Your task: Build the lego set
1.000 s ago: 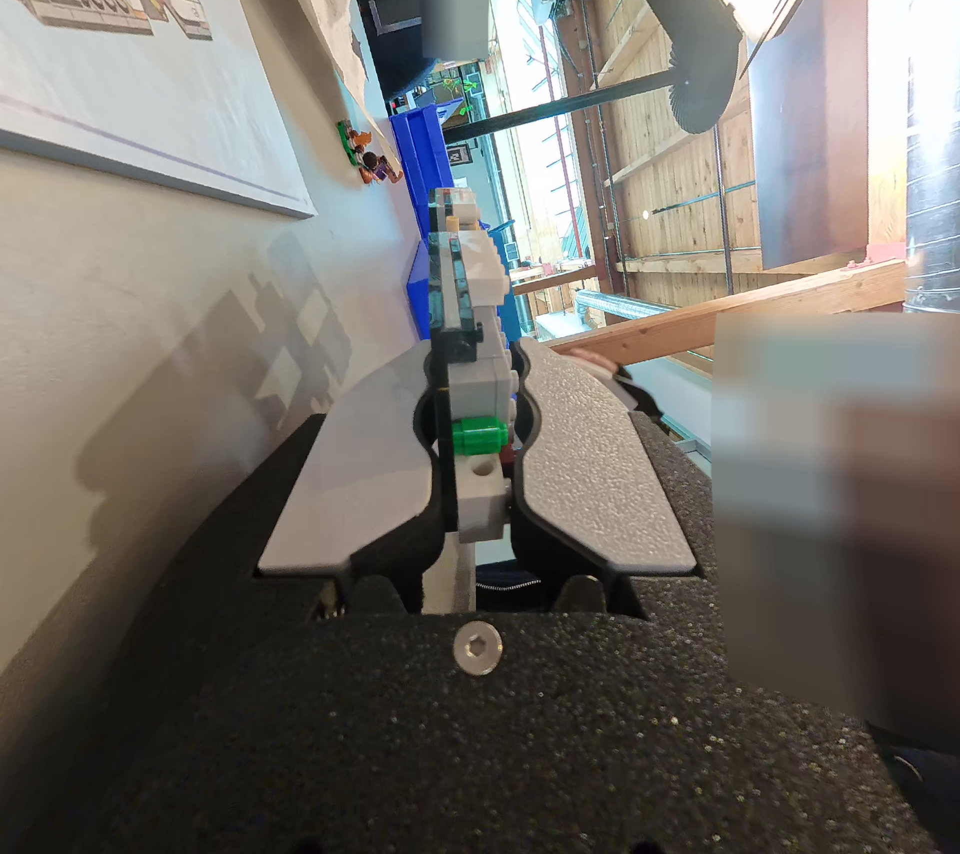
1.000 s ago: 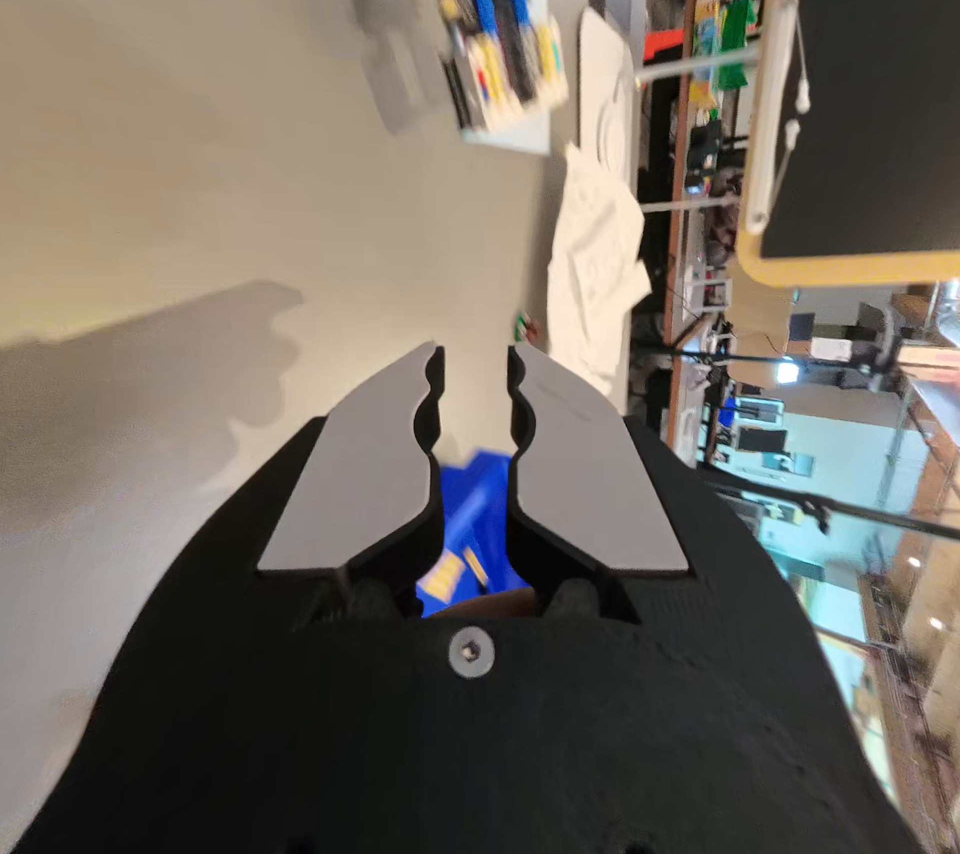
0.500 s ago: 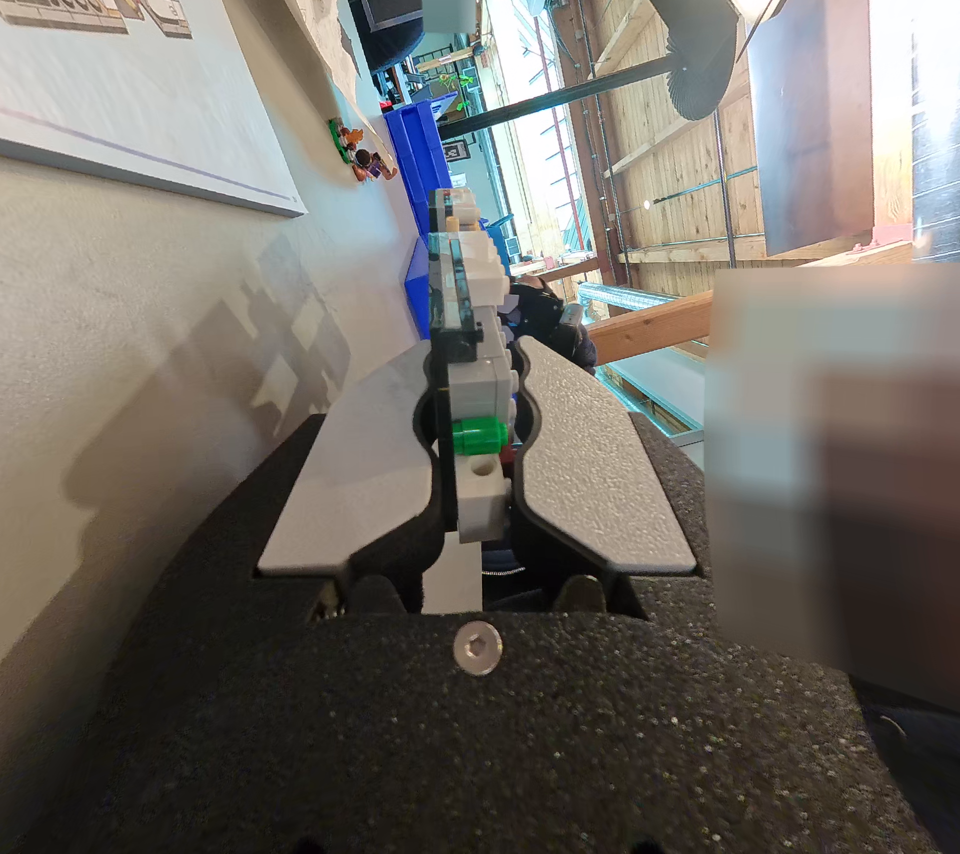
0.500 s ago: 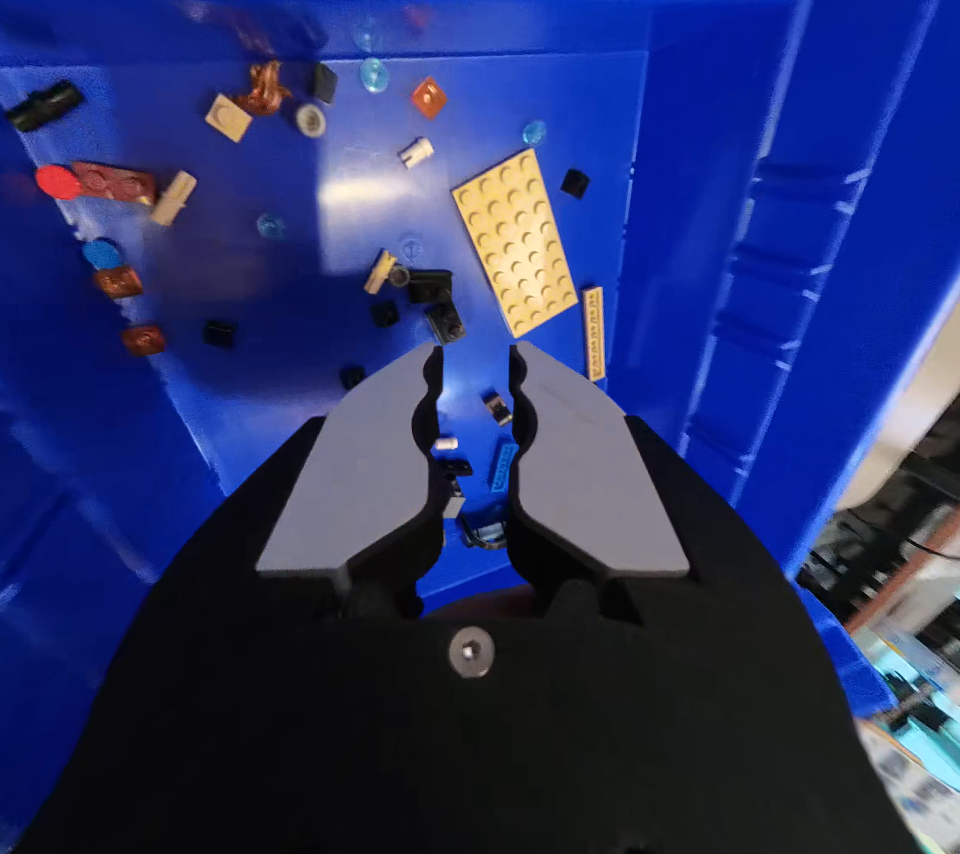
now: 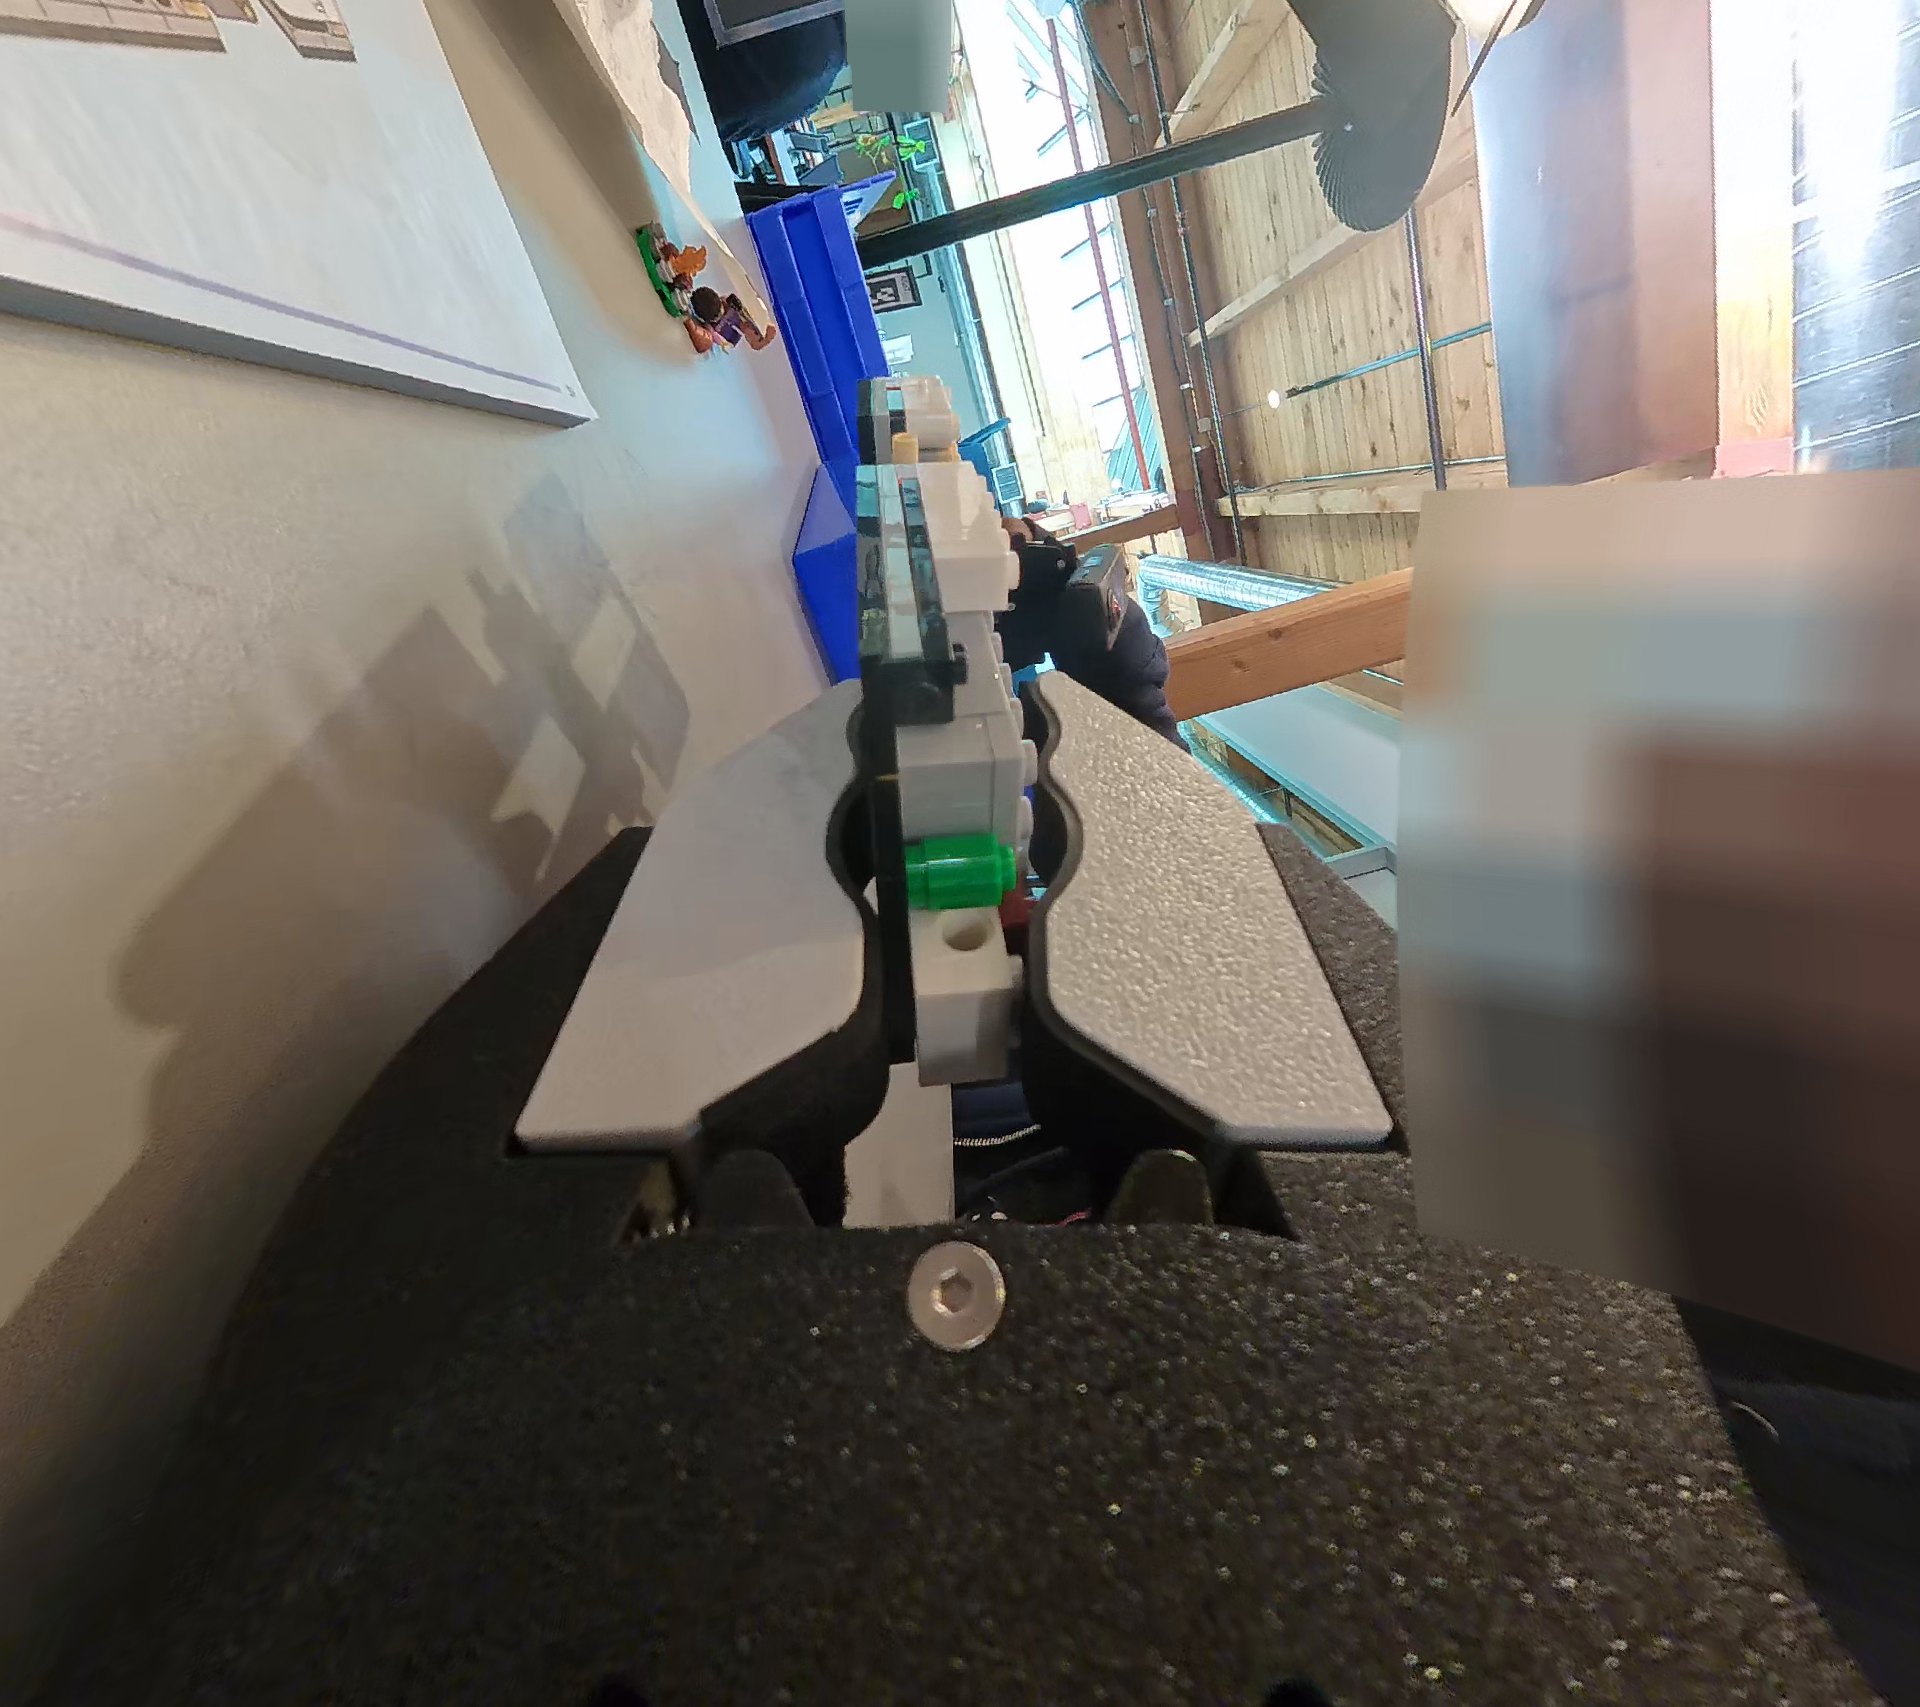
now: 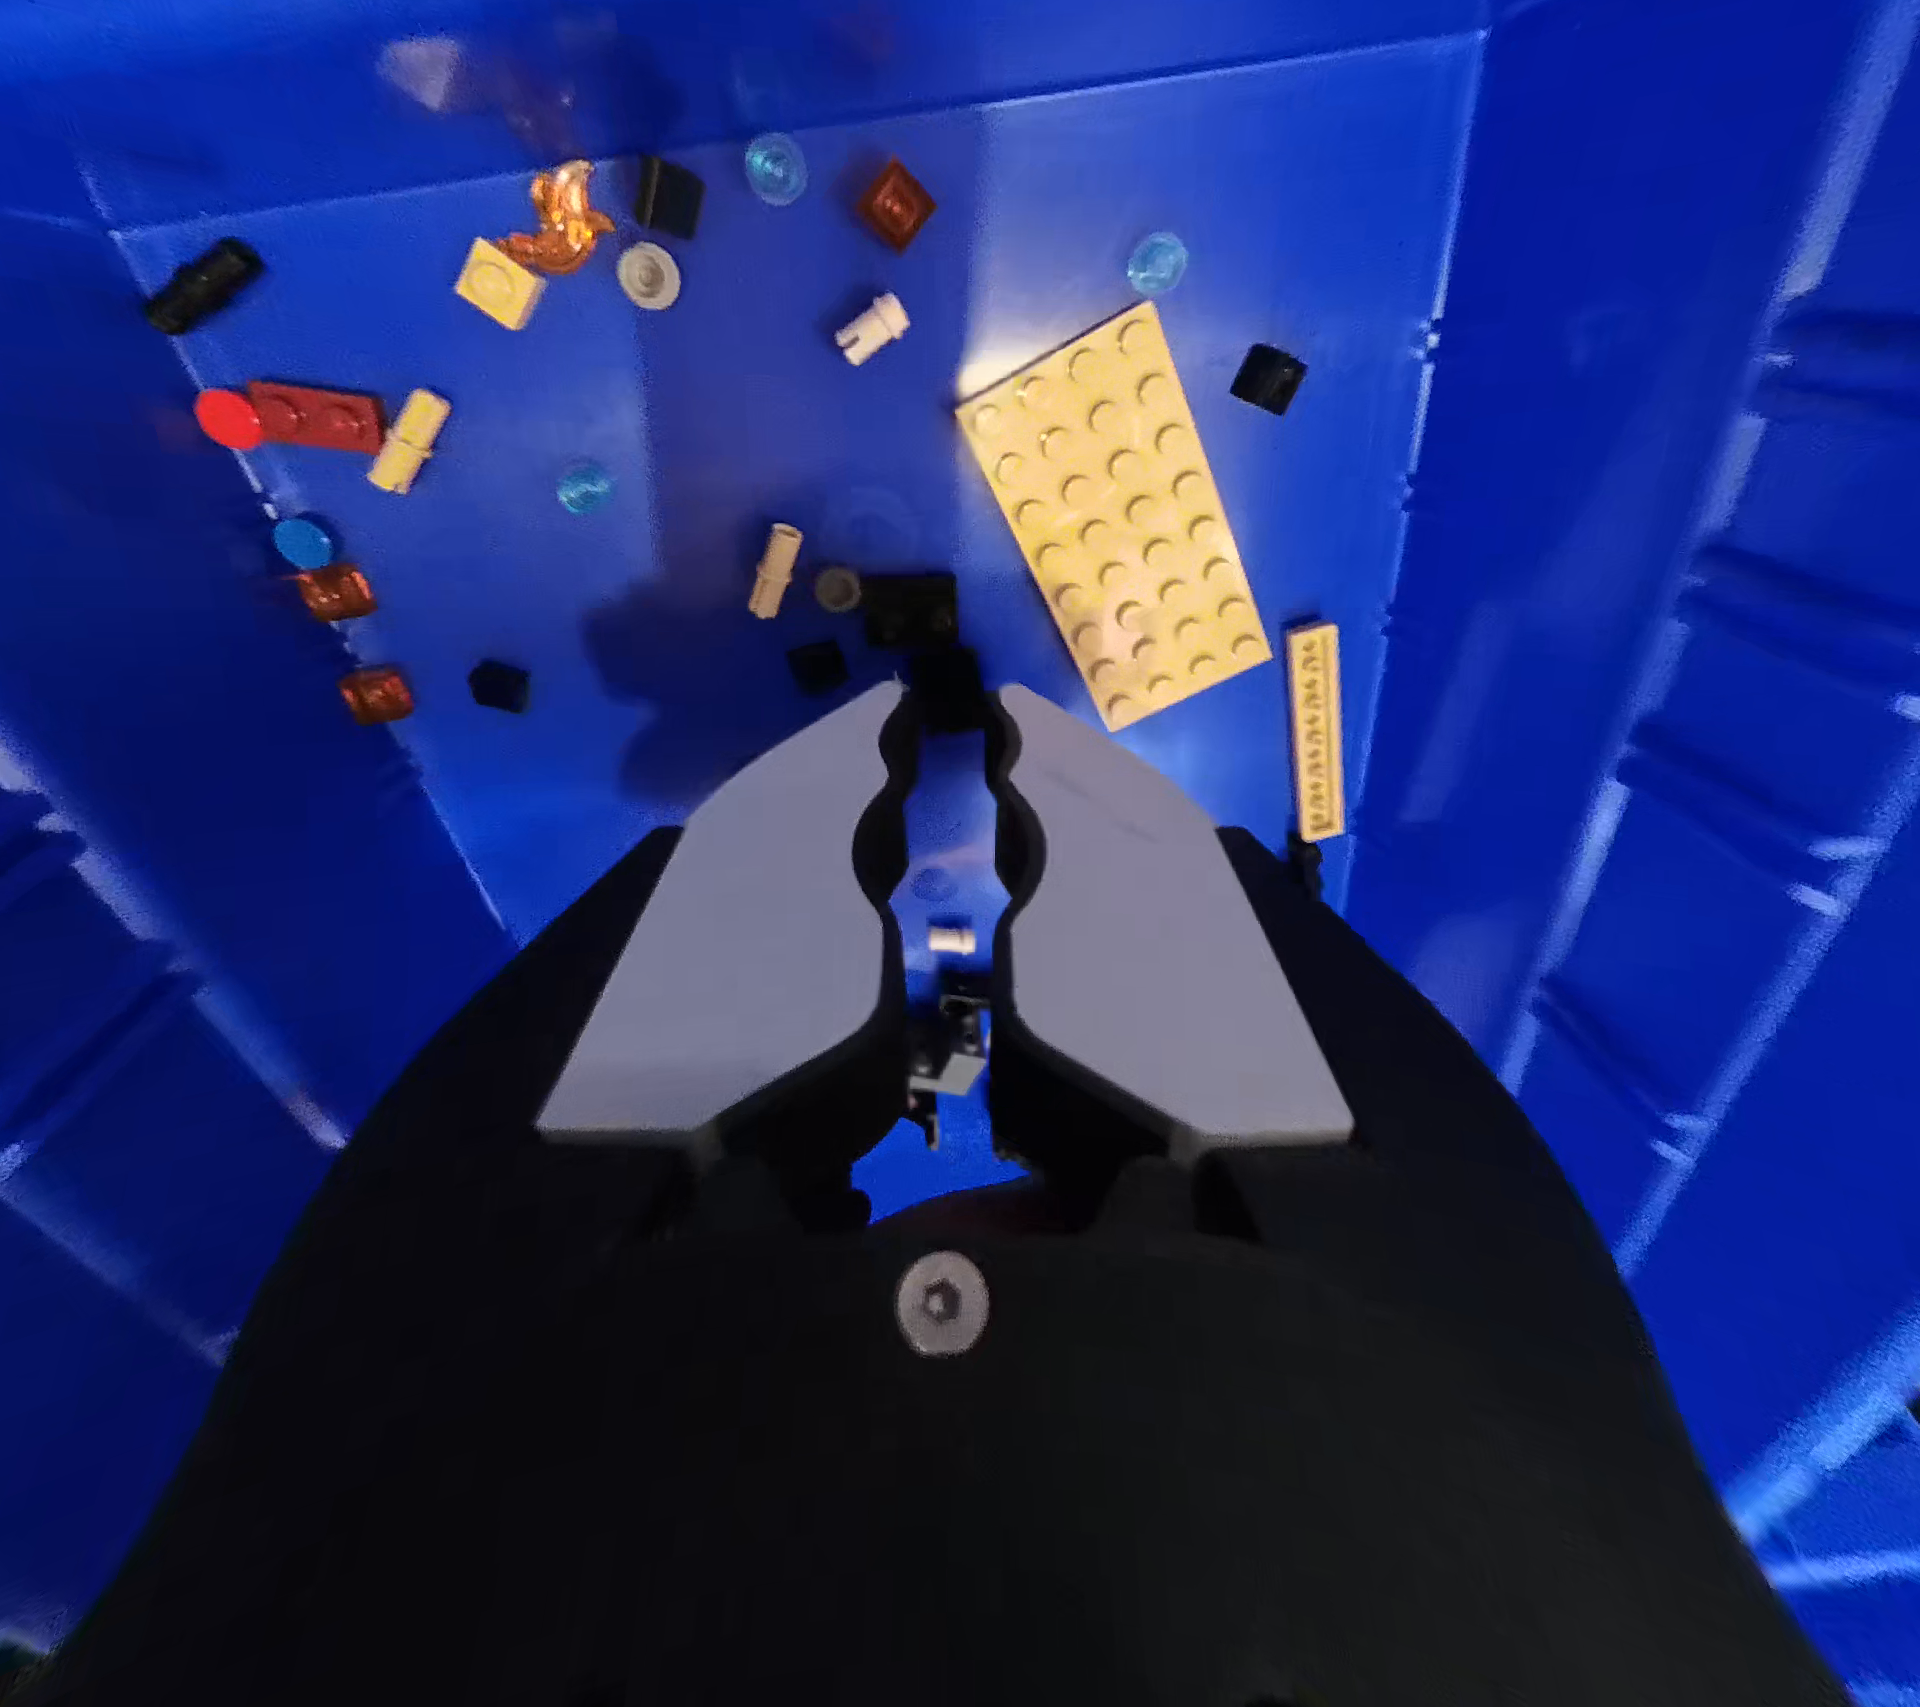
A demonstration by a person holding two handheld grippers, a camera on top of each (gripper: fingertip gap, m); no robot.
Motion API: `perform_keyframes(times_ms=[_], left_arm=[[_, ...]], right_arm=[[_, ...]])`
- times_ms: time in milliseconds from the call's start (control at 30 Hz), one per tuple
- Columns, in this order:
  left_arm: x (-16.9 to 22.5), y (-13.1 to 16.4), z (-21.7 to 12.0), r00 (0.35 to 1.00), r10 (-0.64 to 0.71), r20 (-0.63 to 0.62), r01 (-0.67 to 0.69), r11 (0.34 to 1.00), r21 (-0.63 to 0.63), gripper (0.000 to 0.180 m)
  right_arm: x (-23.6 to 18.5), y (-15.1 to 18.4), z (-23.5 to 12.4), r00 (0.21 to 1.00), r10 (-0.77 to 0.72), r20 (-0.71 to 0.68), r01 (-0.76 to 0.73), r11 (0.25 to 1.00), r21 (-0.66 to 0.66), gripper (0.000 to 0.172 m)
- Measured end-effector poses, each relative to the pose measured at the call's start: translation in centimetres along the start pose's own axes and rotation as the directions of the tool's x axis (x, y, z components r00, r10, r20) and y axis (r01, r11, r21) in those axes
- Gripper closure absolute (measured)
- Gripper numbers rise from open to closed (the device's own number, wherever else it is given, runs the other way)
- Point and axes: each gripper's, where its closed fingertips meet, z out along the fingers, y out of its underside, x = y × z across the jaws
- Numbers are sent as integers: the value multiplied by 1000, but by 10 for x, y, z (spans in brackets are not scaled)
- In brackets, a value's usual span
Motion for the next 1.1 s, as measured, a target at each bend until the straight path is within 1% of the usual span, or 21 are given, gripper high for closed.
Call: perform_keyframes(times_ms=[67,133,200,300,367,433,500,533,600,700,767,833,900,1000,1067,1100], left_arm=[[0,0,0,1000,0,0,0,1000,2,156],[0,0,-1,1000,2,3,-2,1000,4,156],[0,1,0,1000,4,5,-4,1000,1,156],[0,2,0,1000,8,8,-8,1000,-6,156],[0,3,0,1000,12,8,-12,1000,-8,156],[0,3,0,1000,14,13,-14,1000,-5,157],[0,2,-1,1000,14,16,-14,1000,-2,156],[0,2,-1,1000,13,16,-13,1000,0,156],[0,2,-2,1000,15,18,-15,1000,0,156],[0,4,-2,1000,18,19,-18,1000,-7,156],[0,5,-2,1000,18,19,-18,1000,-13,156],[0,6,-2,1000,18,18,-18,1000,-19,156],[0,7,-2,1000,18,17,-18,1000,-23,156],[1,7,-3,1000,16,13,-16,1000,-22,156],[1,6,-3,1000,10,10,-10,1000,-18,156],[1,5,-3,1000,8,9,-8,1000,-17,156]], right_arm=[[7,-5,-14,998,-3,-63,3,1000,10,160],[15,-26,-37,991,-6,-135,16,997,75,160],[18,-63,-57,979,-38,-200,68,987,148,160],[14,-133,-72,954,-128,-271,195,952,235,160],[7,-182,-73,941,-169,-295,257,921,293,160],[0,-223,-65,942,-177,-286,272,903,334,160],[-7,-250,-48,947,-184,-264,268,906,328,160],[-10,-258,-38,950,-188,-250,263,912,313,160],[-15,-264,-17,954,-199,-224,254,933,256,160],[-16,-263,3,950,-217,-223,259,949,180,159],[-18,-261,10,952,-217,-215,255,953,166,156],[-18,-261,10,959,-188,-214,228,957,181,149],[-17,-260,3,961,-154,-231,203,958,204,147],[-9,-246,-29,957,-58,-283,133,958,254,145],[-2,-217,-57,951,41,-307,50,957,285,145],[3,-195,-71,942,94,-323,2,958,285,145]])
